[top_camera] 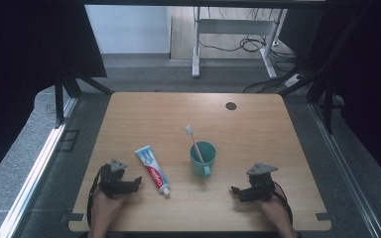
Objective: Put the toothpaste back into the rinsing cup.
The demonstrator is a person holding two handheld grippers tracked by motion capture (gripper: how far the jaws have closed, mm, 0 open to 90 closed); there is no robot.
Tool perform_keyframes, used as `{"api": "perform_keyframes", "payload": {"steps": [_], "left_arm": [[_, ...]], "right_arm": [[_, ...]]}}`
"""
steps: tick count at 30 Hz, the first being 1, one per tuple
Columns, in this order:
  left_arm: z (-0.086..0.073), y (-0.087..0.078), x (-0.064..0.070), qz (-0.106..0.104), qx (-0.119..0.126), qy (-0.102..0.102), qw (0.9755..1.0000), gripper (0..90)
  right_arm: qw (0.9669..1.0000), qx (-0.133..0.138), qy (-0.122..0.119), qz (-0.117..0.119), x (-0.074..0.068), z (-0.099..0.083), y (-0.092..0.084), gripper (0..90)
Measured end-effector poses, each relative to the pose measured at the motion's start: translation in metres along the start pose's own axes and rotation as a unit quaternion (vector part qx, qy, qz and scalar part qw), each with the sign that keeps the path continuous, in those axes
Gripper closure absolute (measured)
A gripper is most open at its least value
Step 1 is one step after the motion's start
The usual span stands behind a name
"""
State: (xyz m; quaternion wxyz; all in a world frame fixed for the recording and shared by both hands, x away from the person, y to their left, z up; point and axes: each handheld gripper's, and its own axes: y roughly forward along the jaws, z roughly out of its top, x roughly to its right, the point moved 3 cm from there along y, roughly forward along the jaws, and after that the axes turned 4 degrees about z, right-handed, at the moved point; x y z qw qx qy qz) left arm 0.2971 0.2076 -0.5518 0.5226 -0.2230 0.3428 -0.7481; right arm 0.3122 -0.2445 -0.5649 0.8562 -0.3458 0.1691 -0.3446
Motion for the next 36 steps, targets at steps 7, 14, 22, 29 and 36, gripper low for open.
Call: {"api": "perform_keyframes", "payload": {"steps": [7, 14, 22, 29, 36], "left_arm": [[0.007, -0.001, -0.004, -0.017, 0.012, 0.012, 0.9997, 53.7], [0.016, 0.009, -0.012, -0.037, 0.012, -0.004, 0.9992, 89.4], [0.032, 0.021, -0.019, -0.021, 0.004, -0.013, 0.9997, 89.8], [0.040, 0.033, -0.023, -0.019, -0.014, -0.020, 0.9995, 89.8], [0.046, 0.043, -0.021, -0.021, -0.027, -0.028, 0.9990, 89.8]], "right_arm": [[0.9999, 0.005, 0.007, -0.007, 0.002, 0.000, -0.001, 4.5], [0.9999, 0.006, 0.008, -0.008, 0.002, 0.000, -0.001, 5.0], [0.9999, 0.006, 0.009, -0.009, 0.001, 0.000, -0.001, 5.1], [0.9999, 0.006, 0.009, -0.009, 0.001, 0.000, -0.001, 5.1], [0.9999, 0.006, 0.009, -0.009, 0.001, 0.000, -0.001, 5.1]]}}
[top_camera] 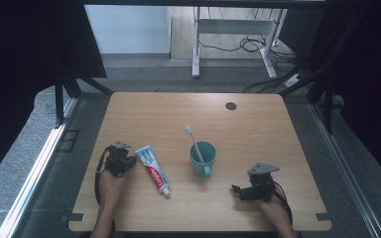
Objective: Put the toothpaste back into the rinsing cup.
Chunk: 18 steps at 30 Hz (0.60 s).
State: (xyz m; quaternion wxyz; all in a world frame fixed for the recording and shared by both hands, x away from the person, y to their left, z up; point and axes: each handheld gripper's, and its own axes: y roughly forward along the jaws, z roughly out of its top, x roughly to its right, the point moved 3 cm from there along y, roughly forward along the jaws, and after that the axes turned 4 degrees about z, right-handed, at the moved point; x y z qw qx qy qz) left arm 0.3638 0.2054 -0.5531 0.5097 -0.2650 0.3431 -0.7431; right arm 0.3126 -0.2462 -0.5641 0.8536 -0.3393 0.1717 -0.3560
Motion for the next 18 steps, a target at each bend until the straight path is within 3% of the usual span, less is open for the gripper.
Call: {"api": "perform_keyframes", "payload": {"steps": [8, 18], "left_arm": [[0.010, 0.008, 0.008, -0.008, -0.006, 0.008, 0.9999, 89.8], [0.030, 0.021, 0.030, -0.027, -0.012, 0.030, 0.9991, 89.8]], "right_arm": [[1.0000, 0.000, 0.000, 0.000, 0.000, 0.000, 0.000, 5.1], [1.0000, 0.000, 0.000, 0.000, 0.000, 0.000, 0.000, 5.1]]}}
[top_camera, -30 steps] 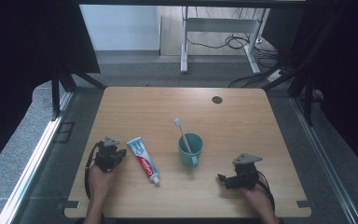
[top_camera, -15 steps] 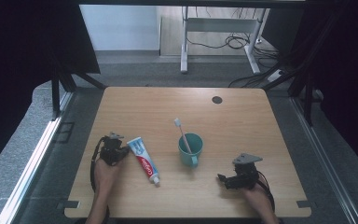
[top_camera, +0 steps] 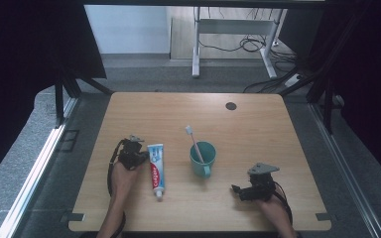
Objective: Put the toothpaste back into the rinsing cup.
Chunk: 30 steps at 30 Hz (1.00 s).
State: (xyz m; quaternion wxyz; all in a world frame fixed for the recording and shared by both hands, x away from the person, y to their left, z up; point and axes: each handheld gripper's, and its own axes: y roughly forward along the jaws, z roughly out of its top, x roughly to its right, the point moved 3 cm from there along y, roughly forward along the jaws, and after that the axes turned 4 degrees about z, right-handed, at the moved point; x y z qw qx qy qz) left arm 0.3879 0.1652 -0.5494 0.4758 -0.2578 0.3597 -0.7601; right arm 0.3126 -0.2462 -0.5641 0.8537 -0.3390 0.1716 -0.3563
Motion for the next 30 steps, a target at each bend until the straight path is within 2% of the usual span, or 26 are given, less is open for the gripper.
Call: {"api": "perform_keyframes", "payload": {"steps": [11, 19, 23, 25, 27, 30], "left_arm": [[0.015, 0.009, 0.020, -0.046, -0.013, 0.020, 0.9987, 89.8], [0.022, 0.015, 0.041, -0.068, -0.024, 0.048, 0.9962, 89.8], [0.023, 0.017, 0.047, -0.067, -0.029, 0.064, 0.9953, 89.8], [0.023, 0.016, 0.046, -0.067, -0.024, 0.058, 0.9958, 89.7], [0.023, 0.013, 0.043, -0.063, -0.025, 0.064, 0.9957, 89.2], [0.024, 0.007, 0.041, -0.056, -0.016, 0.065, 0.9962, 78.8]], "right_arm": [[1.0000, 0.000, 0.000, 0.000, 0.000, 0.000, 0.000, 5.1], [1.0000, 0.000, 0.000, 0.000, 0.000, 0.000, 0.000, 5.1], [1.0000, 0.000, 0.000, 0.000, 0.000, 0.000, 0.000, 5.1], [1.0000, 0.000, 0.000, 0.000, 0.000, 0.000, 0.000, 5.1], [1.0000, 0.000, 0.000, 0.000, 0.000, 0.000, 0.000, 5.1], [1.0000, 0.000, 0.000, 0.000, 0.000, 0.000, 0.000, 5.1]]}}
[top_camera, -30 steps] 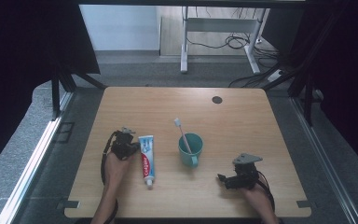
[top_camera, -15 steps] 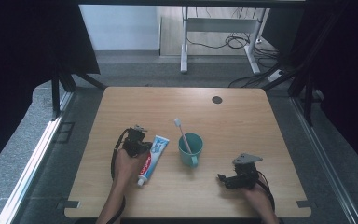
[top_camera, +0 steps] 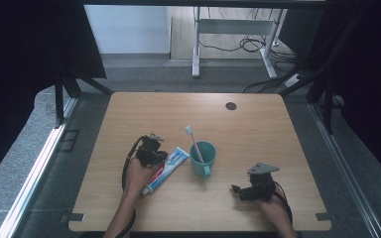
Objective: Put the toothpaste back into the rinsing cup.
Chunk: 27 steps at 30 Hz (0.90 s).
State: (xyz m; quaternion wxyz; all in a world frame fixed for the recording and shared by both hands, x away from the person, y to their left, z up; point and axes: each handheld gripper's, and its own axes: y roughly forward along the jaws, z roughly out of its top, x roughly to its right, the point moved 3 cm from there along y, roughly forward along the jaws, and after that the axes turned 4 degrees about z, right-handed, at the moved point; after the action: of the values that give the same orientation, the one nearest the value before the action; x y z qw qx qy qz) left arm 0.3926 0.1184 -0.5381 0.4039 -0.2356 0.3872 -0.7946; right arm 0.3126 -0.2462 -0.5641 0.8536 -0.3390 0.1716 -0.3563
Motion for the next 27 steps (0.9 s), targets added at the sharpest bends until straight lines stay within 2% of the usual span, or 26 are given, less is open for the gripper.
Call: {"api": "perform_keyframes", "payload": {"steps": [4, 9, 15, 17, 21, 27], "left_arm": [[0.000, -0.007, -0.001, 0.000, 0.009, -0.004, 1.0000, 59.5], [-0.005, -0.014, -0.002, -0.012, 0.021, -0.020, 0.9995, 37.8], [-0.013, -0.023, -0.003, -0.018, 0.007, -0.025, 0.9995, 16.5], [-0.016, -0.026, -0.003, -0.017, -0.003, -0.020, 0.9997, 13.8], [-0.021, -0.032, 0.000, -0.030, -0.022, -0.005, 0.9993, 5.7], [-0.026, -0.035, 0.006, -0.032, -0.061, 0.011, 0.9976, 2.6]], "right_arm": [[1.0000, 0.000, 0.000, 0.000, 0.000, 0.000, 0.000, 5.1], [1.0000, 0.000, 0.000, 0.000, 0.000, 0.000, 0.000, 5.1], [1.0000, 0.000, 0.000, 0.000, 0.000, 0.000, 0.000, 5.1], [1.0000, 0.000, 0.000, 0.000, 0.000, 0.000, 0.000, 5.1], [1.0000, 0.000, 0.000, 0.000, 0.000, 0.000, 0.000, 5.1], [1.0000, 0.000, -0.001, 0.000, 0.000, 0.000, 0.000, 5.1]]}}
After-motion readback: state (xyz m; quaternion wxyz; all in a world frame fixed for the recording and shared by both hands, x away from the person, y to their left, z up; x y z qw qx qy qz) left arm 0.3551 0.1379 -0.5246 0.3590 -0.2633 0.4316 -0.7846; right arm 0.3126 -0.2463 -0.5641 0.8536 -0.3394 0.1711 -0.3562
